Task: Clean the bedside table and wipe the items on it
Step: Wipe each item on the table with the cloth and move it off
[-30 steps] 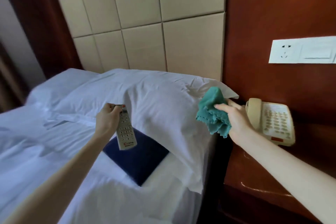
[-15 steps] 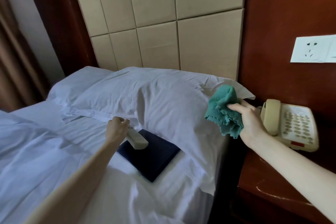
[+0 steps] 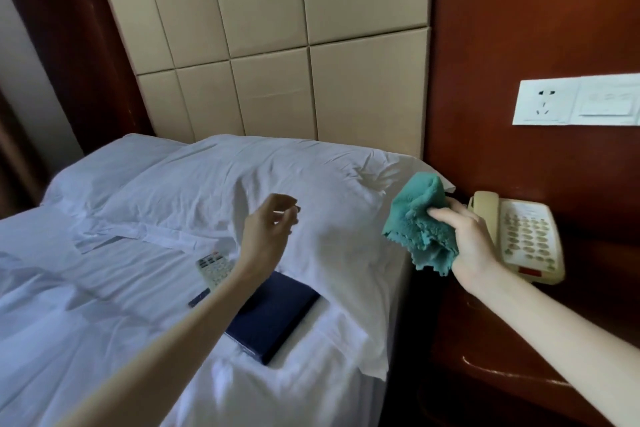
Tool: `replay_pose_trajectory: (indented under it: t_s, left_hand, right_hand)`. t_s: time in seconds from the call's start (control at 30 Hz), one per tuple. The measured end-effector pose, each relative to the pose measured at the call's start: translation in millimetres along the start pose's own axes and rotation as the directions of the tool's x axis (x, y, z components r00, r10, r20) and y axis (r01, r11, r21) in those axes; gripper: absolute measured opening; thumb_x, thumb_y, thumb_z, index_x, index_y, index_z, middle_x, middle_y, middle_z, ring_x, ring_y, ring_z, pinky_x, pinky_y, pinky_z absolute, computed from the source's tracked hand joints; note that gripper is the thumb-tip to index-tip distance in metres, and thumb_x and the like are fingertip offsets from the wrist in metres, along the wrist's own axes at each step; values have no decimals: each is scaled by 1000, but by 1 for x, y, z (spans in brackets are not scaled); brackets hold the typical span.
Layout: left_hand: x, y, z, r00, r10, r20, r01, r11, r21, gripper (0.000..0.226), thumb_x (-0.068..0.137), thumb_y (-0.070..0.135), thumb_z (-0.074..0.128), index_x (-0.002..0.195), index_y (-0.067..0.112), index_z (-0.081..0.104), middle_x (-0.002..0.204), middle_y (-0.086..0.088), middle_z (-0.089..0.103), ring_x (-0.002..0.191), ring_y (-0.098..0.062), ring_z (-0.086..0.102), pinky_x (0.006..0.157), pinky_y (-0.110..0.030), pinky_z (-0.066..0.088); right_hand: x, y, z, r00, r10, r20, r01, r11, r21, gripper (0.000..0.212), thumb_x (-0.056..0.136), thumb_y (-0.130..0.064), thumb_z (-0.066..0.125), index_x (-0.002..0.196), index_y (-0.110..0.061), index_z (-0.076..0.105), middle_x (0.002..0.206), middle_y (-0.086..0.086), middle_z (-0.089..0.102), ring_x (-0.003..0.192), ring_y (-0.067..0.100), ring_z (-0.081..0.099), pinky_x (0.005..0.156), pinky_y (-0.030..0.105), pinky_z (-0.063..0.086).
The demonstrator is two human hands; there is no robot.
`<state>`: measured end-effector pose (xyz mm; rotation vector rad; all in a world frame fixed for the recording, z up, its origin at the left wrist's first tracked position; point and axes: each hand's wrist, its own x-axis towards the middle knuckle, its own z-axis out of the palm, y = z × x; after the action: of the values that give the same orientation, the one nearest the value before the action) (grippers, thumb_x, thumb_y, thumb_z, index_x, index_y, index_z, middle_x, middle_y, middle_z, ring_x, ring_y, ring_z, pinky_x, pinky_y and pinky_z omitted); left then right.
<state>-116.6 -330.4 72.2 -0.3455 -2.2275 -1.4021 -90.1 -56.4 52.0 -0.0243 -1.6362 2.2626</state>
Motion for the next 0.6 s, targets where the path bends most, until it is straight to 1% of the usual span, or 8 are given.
replay_pose_trajectory:
  t_s: [0.07, 0.13, 0.23, 0.3, 0.4, 0.5, 0.53, 0.6]
  left_hand:
    - [0, 16, 23, 996, 49, 77, -46, 998, -31, 12, 95, 12, 52, 102, 19, 60, 98, 2, 68, 84, -12, 67, 68, -24, 53]
    - [-1, 30, 47, 986, 73, 151, -63, 996, -66, 11, 94, 15, 53, 99, 21, 60, 96, 4, 69, 85, -10, 67, 70, -26, 54]
    - [-4, 46, 84, 967, 84, 242, -58, 992, -113, 10, 93, 17, 53, 97, 21, 61, 93, 1, 71, 87, -15, 67, 74, -36, 54]
    - [-8, 55, 110, 948, 111, 297, -68, 986, -154, 11, 93, 15, 53, 99, 19, 61, 94, -1, 71, 88, -16, 67, 77, -37, 54]
    - [-16, 66, 149, 920, 169, 354, -102, 974, -200, 14, 93, 14, 52, 102, 17, 63, 94, 5, 71, 88, -7, 66, 76, -22, 51]
    - [-24, 81, 188, 883, 212, 418, -120, 964, -236, 16, 93, 12, 51, 102, 17, 64, 95, 7, 70, 88, -5, 65, 70, -9, 46]
    - [-27, 86, 201, 868, 225, 444, -121, 961, -251, 16, 93, 12, 51, 101, 18, 63, 94, 7, 70, 88, -5, 65, 68, -9, 46]
    - [-35, 96, 225, 837, 244, 490, -116, 954, -276, 15, 94, 14, 50, 99, 22, 62, 95, 5, 69, 88, -5, 63, 67, -10, 47]
  right_hand:
    - [-3, -6, -16, 1000, 16, -24, -15, 1000, 18, 23, 83, -11, 59, 96, -22, 74, 101, 11, 74, 98, 29, 69, 86, 41, 53]
    - [-7, -12, -33, 997, 43, -62, -39, 998, 57, 24, 86, -13, 57, 103, -20, 72, 108, 13, 72, 103, 30, 67, 94, 44, 50]
    - [-16, -23, -62, 983, 99, -156, -73, 983, 168, 19, 88, -18, 57, 93, -22, 75, 110, 15, 71, 97, 28, 69, 86, 43, 53]
    - [-23, -30, -82, 972, 147, -181, -100, 964, 245, 21, 92, -25, 55, 99, -18, 73, 112, 14, 70, 100, 29, 69, 81, 42, 54]
    - [-33, -40, -112, 962, 178, -207, -104, 939, 327, 42, 96, -42, 47, 116, -10, 65, 114, 14, 70, 100, 27, 69, 79, 41, 52]
    - [-43, -53, -141, 963, 192, -190, -110, 922, 372, 56, 94, -58, 36, 119, -13, 60, 114, 14, 70, 102, 27, 68, 78, 41, 50]
    - [-47, -57, -150, 960, 195, -201, -112, 925, 362, 58, 91, -63, 38, 116, -16, 60, 112, 12, 71, 100, 25, 68, 77, 40, 51]
    - [-55, -63, -166, 949, 198, -246, -104, 932, 348, 58, 79, -63, 51, 113, -17, 62, 110, 11, 71, 100, 24, 69, 77, 39, 52]
